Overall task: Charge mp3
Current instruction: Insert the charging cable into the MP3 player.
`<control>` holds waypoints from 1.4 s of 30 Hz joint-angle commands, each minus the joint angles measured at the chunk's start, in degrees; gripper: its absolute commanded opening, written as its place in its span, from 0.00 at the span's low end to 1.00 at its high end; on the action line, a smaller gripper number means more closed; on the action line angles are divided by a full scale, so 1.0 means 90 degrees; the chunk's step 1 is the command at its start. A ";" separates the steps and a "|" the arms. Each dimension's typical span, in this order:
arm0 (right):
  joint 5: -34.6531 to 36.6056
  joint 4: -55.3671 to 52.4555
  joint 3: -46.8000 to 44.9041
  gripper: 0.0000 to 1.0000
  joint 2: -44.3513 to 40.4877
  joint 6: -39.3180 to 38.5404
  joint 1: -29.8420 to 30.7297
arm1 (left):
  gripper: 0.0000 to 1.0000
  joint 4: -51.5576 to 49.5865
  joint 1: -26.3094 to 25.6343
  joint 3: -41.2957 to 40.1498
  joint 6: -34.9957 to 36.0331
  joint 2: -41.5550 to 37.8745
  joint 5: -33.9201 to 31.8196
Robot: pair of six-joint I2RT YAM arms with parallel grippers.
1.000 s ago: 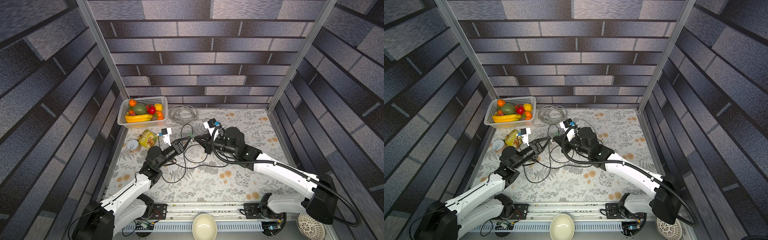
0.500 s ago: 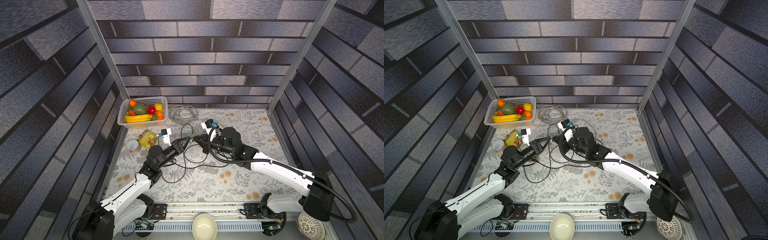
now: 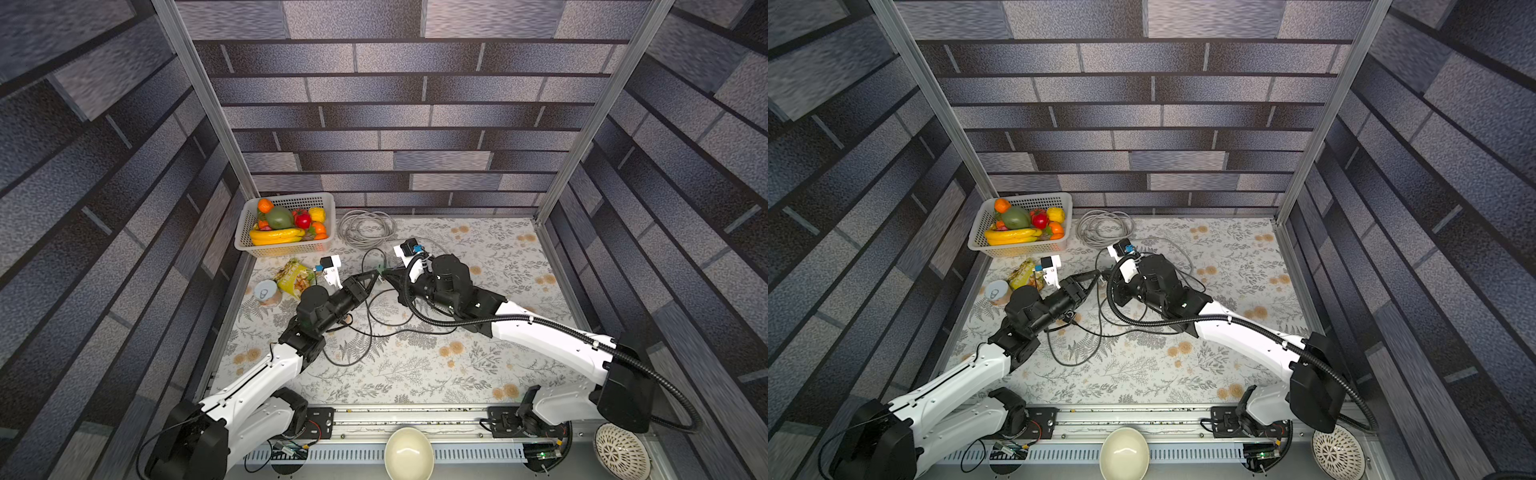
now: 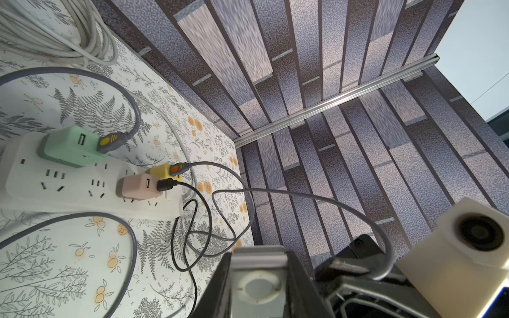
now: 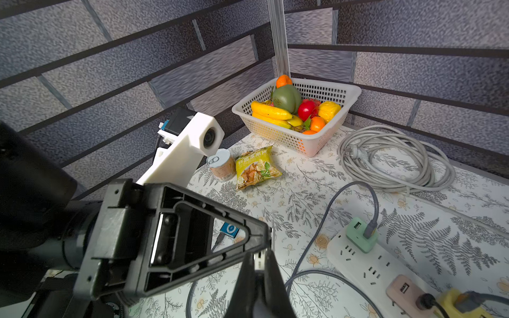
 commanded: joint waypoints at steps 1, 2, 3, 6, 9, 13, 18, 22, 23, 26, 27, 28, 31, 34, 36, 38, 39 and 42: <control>0.0009 -0.0662 -0.0298 0.00 0.0405 -0.0050 0.0107 | 0.00 0.1432 -0.0233 0.0642 -0.0122 -0.0296 0.0602; 0.0005 -0.0637 -0.0326 0.00 0.0402 -0.0036 0.0107 | 0.00 0.1415 -0.0236 0.0649 -0.0124 -0.0310 0.0601; -0.0024 -0.0601 -0.0359 0.00 0.0390 -0.0023 0.0105 | 0.00 0.1419 -0.0237 0.0663 -0.0132 -0.0319 0.0599; -0.0092 -0.0471 -0.0470 0.00 0.0412 0.0023 0.0106 | 0.00 0.1443 -0.0235 0.0691 -0.0147 -0.0332 0.0521; -0.0155 -0.0385 -0.0541 0.00 0.0514 0.0120 0.0103 | 0.00 0.1568 -0.0211 0.0726 -0.0207 -0.0279 0.0504; -0.0167 -0.0262 -0.0626 0.00 0.0542 0.0237 0.0109 | 0.00 0.1705 -0.0201 0.0801 -0.0318 -0.0176 0.0596; -0.0088 -0.0176 -0.0710 0.00 0.0551 0.0224 0.0100 | 0.00 0.1960 -0.0144 0.0834 -0.0543 -0.0107 0.0736; -0.0108 -0.0201 -0.0618 0.00 0.0538 0.0309 0.0079 | 0.00 0.1713 -0.0169 0.0840 -0.0490 -0.0163 0.0744; -0.0108 -0.0222 -0.0573 0.00 0.0478 0.0322 0.0075 | 0.00 0.1548 -0.0174 0.0830 -0.0461 -0.0189 0.0736; -0.0089 -0.0434 -0.0337 0.08 0.0206 0.0364 0.0066 | 0.00 0.1046 -0.0220 0.0734 -0.0389 -0.0256 0.0665; -0.0070 -0.0529 -0.0255 0.15 0.0107 0.0391 0.0065 | 0.00 0.0770 -0.0253 0.0713 -0.0361 -0.0277 0.0640; -0.0068 -0.0634 -0.0186 0.30 -0.0025 0.0438 0.0065 | 0.00 0.0342 -0.0292 0.0703 -0.0298 -0.0301 0.0571; -0.0161 -0.0874 -0.0166 0.66 -0.0491 0.0731 0.0065 | 0.00 -0.1034 -0.0330 0.0655 -0.0173 -0.0419 0.0293; -0.0418 -0.1217 -0.0394 0.75 -0.1081 0.1121 0.0062 | 0.00 -0.2389 -0.0181 0.0653 -0.0115 -0.0560 0.0034; -0.0746 -0.1440 -0.0639 0.78 -0.1549 0.1424 0.0069 | 0.00 -0.3115 0.0029 0.0682 -0.0080 -0.0583 0.0025; -0.1170 -0.1519 -0.1010 0.82 -0.2120 0.1767 0.0069 | 0.00 -0.3745 0.0264 0.0736 0.0001 -0.0522 0.0092; -0.1309 -0.1532 -0.1175 0.83 -0.2358 0.1931 0.0063 | 0.00 -0.3977 0.0334 0.0786 0.0101 -0.0465 0.0125; -0.1608 -0.1610 -0.1629 0.87 -0.3049 0.2374 0.0066 | 0.00 -0.5027 0.0446 0.1111 0.0585 -0.0190 0.0066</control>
